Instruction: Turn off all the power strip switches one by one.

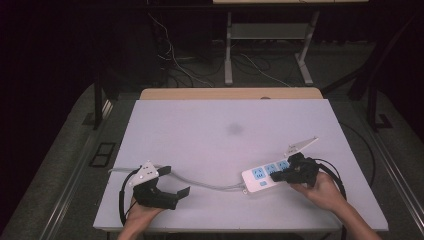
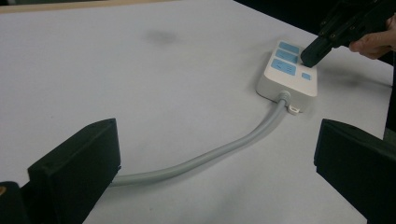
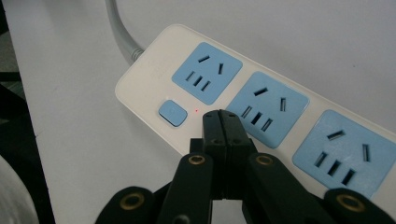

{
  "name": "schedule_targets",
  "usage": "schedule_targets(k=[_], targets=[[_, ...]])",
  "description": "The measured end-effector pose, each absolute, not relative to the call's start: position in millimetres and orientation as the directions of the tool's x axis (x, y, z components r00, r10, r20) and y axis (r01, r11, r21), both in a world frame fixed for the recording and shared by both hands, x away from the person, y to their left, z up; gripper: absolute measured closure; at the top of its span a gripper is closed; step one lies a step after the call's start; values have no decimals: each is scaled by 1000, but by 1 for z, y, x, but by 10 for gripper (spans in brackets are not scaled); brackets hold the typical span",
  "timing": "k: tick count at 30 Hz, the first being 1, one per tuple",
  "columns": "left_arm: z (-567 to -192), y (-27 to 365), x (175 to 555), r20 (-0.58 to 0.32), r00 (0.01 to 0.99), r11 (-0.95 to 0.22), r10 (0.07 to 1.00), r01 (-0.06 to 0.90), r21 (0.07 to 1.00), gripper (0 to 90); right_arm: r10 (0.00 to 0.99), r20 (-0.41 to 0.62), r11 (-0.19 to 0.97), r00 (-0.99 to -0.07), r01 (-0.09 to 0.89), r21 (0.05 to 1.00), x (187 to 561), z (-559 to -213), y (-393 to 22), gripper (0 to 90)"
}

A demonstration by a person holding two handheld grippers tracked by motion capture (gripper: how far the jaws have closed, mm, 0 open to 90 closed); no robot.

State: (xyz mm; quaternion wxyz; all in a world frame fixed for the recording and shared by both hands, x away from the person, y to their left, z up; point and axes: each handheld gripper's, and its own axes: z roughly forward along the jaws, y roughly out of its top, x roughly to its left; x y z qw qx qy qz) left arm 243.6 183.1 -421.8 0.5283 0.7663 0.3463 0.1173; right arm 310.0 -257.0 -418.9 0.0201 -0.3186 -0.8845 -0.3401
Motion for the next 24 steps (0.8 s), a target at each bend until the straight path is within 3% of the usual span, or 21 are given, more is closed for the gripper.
schedule_targets(k=[15, 24], targets=[[-422, 184, 245, -191, 729, -197, 657, 410, 891, 0, 552, 254, 560, -794, 579, 593, 309, -413, -257, 900], [-422, 185, 244, -191, 729, -192, 658, 408, 893, 0, 533, 239, 573, -811, 555, 603, 305, -392, -256, 900]])
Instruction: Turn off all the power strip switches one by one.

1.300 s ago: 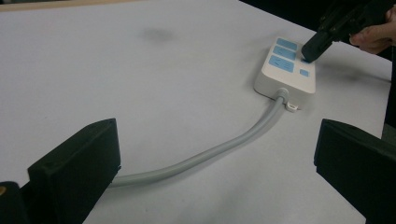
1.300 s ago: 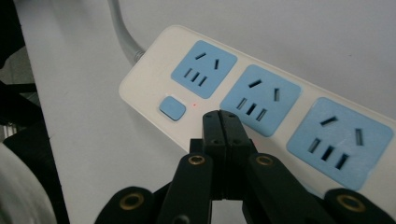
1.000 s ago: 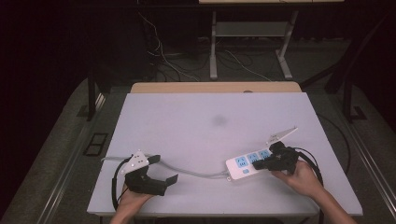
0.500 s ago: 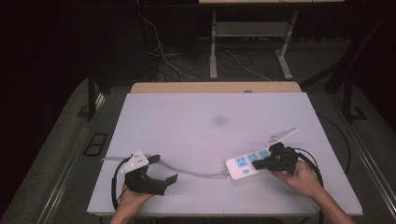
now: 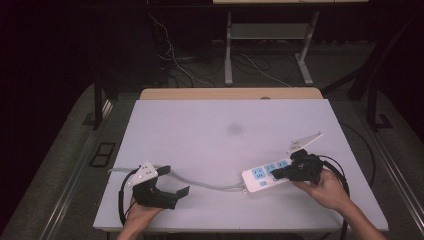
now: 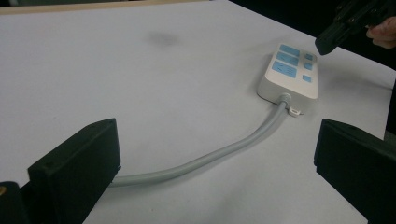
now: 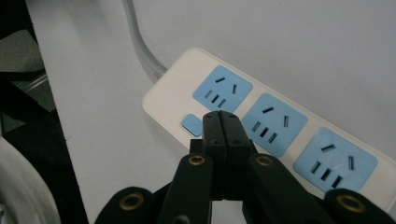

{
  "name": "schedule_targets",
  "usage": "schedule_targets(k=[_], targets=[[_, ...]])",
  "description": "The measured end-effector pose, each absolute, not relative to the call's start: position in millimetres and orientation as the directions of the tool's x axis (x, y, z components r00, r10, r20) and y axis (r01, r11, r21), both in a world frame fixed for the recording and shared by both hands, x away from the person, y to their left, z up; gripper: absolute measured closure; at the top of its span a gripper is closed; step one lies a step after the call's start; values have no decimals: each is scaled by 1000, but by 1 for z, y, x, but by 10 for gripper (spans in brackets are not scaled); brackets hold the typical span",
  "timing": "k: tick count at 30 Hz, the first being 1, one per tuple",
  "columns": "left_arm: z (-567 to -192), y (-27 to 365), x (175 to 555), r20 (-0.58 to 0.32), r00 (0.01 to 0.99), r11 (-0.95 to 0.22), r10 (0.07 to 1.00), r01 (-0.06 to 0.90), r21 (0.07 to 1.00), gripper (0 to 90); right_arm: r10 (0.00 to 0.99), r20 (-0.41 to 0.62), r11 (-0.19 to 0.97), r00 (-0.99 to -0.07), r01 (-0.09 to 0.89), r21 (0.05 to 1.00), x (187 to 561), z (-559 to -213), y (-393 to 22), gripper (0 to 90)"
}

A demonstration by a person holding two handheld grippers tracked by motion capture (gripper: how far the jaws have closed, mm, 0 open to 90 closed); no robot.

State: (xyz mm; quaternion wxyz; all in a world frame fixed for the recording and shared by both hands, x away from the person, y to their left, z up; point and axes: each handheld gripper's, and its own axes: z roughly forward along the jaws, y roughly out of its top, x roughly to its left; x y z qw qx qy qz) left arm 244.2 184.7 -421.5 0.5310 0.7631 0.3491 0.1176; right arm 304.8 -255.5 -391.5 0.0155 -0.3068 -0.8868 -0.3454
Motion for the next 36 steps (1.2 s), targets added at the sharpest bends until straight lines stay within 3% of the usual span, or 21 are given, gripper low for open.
schedule_targets(k=[13, 36], targets=[[-421, 185, 243, -192, 731, -190, 655, 405, 894, 0, 489, 216, 624, -845, 512, 591, 303, -376, -235, 900], [-421, 185, 243, -192, 731, -191, 655, 406, 894, 0, 471, 239, 657, -849, 519, 547, 311, -394, -219, 900]])
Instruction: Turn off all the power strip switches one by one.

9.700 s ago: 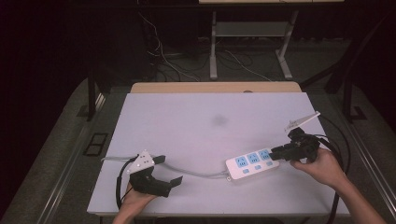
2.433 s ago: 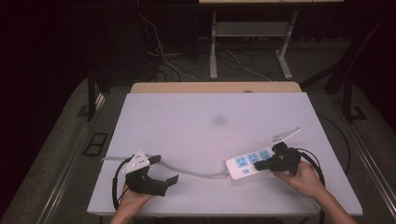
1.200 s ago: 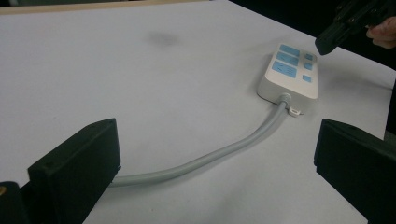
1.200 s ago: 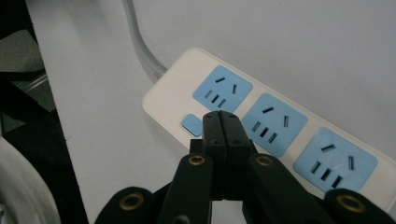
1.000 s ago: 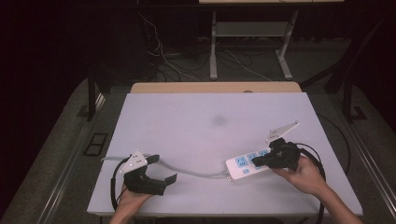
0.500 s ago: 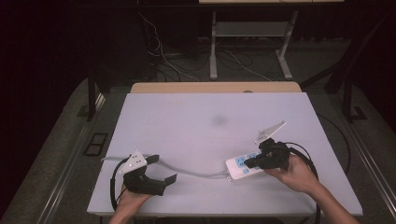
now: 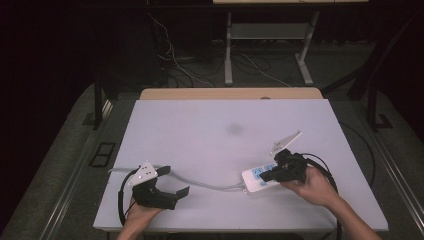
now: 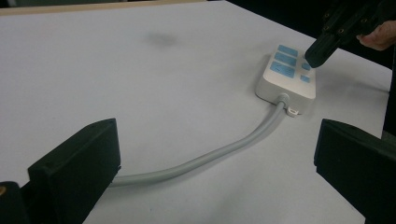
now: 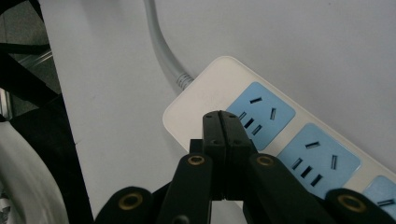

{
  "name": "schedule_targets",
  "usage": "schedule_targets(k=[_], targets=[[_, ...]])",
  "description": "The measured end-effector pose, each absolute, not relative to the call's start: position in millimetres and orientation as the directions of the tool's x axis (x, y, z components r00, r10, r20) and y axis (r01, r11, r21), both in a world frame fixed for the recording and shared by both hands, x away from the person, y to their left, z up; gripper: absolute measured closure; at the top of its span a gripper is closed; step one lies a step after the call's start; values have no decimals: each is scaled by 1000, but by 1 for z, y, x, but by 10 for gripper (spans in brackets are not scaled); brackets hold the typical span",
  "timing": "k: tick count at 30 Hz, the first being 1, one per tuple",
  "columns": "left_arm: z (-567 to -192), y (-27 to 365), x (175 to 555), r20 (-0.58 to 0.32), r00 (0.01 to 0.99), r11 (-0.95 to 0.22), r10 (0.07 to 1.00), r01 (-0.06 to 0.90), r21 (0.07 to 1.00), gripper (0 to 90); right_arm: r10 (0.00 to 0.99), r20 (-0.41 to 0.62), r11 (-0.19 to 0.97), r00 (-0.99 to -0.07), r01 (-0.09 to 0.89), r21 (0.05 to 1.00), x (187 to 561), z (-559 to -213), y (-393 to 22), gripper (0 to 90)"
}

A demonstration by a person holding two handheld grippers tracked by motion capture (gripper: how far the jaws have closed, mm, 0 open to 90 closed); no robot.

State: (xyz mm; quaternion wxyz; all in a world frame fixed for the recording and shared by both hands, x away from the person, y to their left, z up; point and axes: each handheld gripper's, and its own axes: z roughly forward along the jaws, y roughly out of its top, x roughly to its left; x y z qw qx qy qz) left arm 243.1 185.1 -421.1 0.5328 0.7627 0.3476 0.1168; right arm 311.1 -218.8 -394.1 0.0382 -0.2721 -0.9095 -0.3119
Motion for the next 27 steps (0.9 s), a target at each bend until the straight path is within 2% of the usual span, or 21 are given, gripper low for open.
schedule_targets(k=[22, 27], targets=[[-421, 185, 243, -194, 730, -188, 656, 407, 894, 0, 471, 261, 663, -842, 534, 526, 312, -410, -217, 900], [-422, 185, 243, -194, 731, -190, 654, 407, 894, 0, 465, 230, 676, -855, 511, 531, 309, -409, -216, 900]])
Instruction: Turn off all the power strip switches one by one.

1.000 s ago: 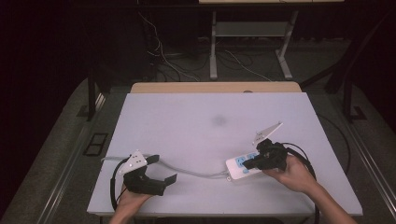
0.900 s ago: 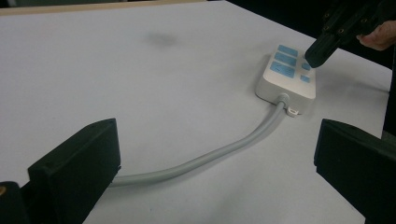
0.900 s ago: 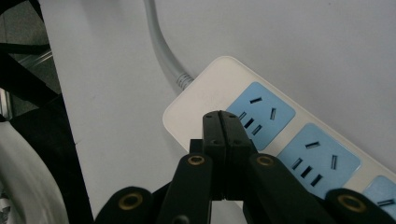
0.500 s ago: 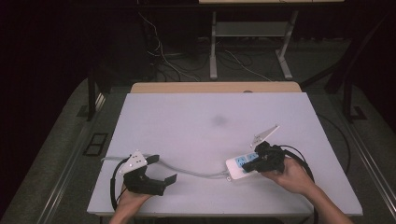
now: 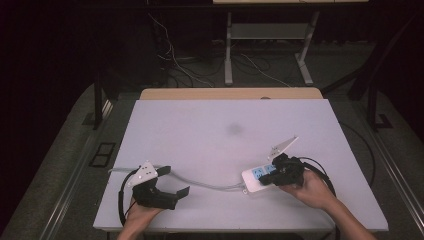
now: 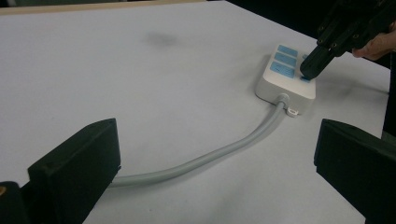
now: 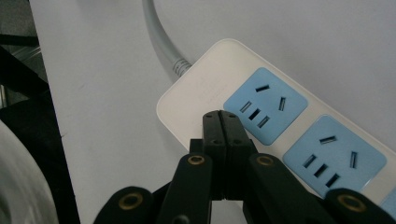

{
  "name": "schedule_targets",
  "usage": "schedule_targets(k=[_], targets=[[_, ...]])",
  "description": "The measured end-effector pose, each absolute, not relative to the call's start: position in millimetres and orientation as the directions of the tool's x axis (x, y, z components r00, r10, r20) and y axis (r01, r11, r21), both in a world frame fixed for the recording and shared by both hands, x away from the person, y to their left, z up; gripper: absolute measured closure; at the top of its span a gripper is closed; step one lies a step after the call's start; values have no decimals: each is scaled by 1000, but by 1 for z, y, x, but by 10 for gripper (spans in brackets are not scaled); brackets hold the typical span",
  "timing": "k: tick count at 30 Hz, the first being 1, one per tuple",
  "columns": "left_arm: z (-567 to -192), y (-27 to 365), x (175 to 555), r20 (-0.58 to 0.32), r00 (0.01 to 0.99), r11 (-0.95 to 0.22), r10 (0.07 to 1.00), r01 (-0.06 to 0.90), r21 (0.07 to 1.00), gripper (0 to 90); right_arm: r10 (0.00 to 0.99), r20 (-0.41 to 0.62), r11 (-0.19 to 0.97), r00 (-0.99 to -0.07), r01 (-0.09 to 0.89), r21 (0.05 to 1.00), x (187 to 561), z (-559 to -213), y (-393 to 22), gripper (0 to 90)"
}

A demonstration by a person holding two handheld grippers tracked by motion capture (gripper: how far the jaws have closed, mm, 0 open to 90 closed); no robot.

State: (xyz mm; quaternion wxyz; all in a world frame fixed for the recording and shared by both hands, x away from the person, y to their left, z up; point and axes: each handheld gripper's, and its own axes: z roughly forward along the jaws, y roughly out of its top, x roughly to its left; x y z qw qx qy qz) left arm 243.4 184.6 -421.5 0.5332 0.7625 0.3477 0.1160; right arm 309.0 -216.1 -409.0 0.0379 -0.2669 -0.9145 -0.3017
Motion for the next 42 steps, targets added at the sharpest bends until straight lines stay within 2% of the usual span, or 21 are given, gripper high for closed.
schedule_targets(k=[10, 12, 15, 19, 22, 34, 42], targets=[[-421, 185, 243, -195, 731, -188, 654, 407, 894, 0, 451, 210, 682, -868, 487, 546, 307, -410, -216, 900], [-421, 185, 243, -195, 731, -187, 654, 406, 894, 0, 435, 244, 669, -867, 493, 556, 308, -413, -217, 900], [-421, 184, 243, -193, 732, -188, 654, 403, 896, 0, 435, 229, 664, -871, 482, 571, 307, -414, -215, 900], [-420, 185, 242, -191, 731, -185, 655, 401, 897, 0, 440, 259, 651, -860, 504, 567, 310, -415, -216, 900], [-420, 187, 242, -197, 727, -179, 658, 404, 897, 0, 446, 231, 671, -865, 494, 553, 308, -414, -213, 900], [-421, 185, 243, -195, 729, -188, 656, 408, 894, 0, 432, 244, 669, -868, 490, 559, 310, -414, -215, 900], [-421, 186, 244, -196, 728, -182, 657, 405, 896, 0, 430, 198, 705, -881, 465, 536, 307, -409, -208, 900]])
